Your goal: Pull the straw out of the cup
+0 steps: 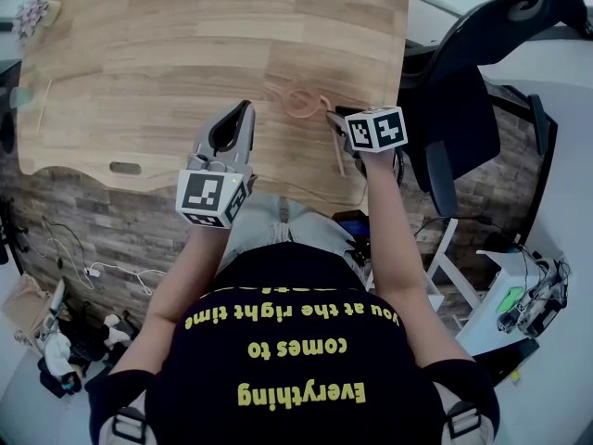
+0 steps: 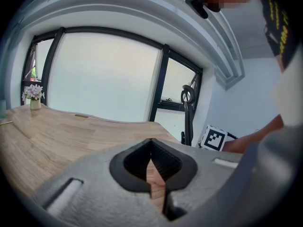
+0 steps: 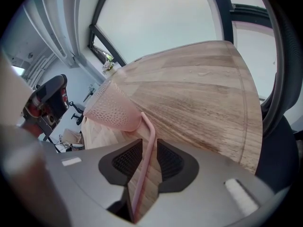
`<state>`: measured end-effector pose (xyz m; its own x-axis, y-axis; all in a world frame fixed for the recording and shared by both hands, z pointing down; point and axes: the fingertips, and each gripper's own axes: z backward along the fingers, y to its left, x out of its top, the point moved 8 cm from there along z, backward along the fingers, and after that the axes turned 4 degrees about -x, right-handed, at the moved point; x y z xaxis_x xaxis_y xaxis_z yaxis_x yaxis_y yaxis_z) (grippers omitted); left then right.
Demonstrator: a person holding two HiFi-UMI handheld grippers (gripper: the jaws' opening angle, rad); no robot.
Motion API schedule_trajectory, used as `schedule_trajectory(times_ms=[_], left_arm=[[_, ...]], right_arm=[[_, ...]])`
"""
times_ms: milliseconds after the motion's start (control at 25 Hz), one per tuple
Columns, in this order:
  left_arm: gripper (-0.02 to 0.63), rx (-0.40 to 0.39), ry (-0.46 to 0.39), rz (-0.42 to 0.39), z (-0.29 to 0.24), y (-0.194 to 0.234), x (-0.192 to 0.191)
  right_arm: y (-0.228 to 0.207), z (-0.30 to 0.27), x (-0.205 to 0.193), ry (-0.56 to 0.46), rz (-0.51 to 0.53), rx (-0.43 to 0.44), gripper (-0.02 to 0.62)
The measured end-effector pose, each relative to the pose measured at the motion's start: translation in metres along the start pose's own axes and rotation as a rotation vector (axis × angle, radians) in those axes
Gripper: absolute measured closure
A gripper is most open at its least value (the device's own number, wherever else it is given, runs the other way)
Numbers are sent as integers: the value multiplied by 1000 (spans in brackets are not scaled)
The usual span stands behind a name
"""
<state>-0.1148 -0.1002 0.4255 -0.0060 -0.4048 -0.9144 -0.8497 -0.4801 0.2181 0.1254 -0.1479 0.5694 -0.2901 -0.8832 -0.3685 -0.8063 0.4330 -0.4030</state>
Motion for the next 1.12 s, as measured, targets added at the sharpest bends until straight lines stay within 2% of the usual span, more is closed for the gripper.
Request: schedule_trajectory(times_ms=[120, 240, 440, 600, 760, 920, 1120], left_arm=[[606, 3, -3, -2, 2, 0, 1], [606, 4, -7, -5, 2, -1, 1], [606, 12, -19, -10, 5, -2, 4], [606, 18, -30, -15, 9, -4, 7], [606, 23, -40, -21, 12, -5, 10], [606, 29, -53, -28, 16, -6, 12], [606, 42, -79, -33, 22, -7, 19]], right_arm=[[2, 4, 2, -26, 12, -8, 548], [1, 9, 5, -51, 16, -12, 587], [3, 19, 7, -86, 18, -5, 588], [9, 31, 13, -118, 79, -24, 588], [18, 45, 23, -219, 107, 7, 588], [30, 61, 32, -309, 181, 30, 588], [43, 93, 45, -501, 224, 34, 588]])
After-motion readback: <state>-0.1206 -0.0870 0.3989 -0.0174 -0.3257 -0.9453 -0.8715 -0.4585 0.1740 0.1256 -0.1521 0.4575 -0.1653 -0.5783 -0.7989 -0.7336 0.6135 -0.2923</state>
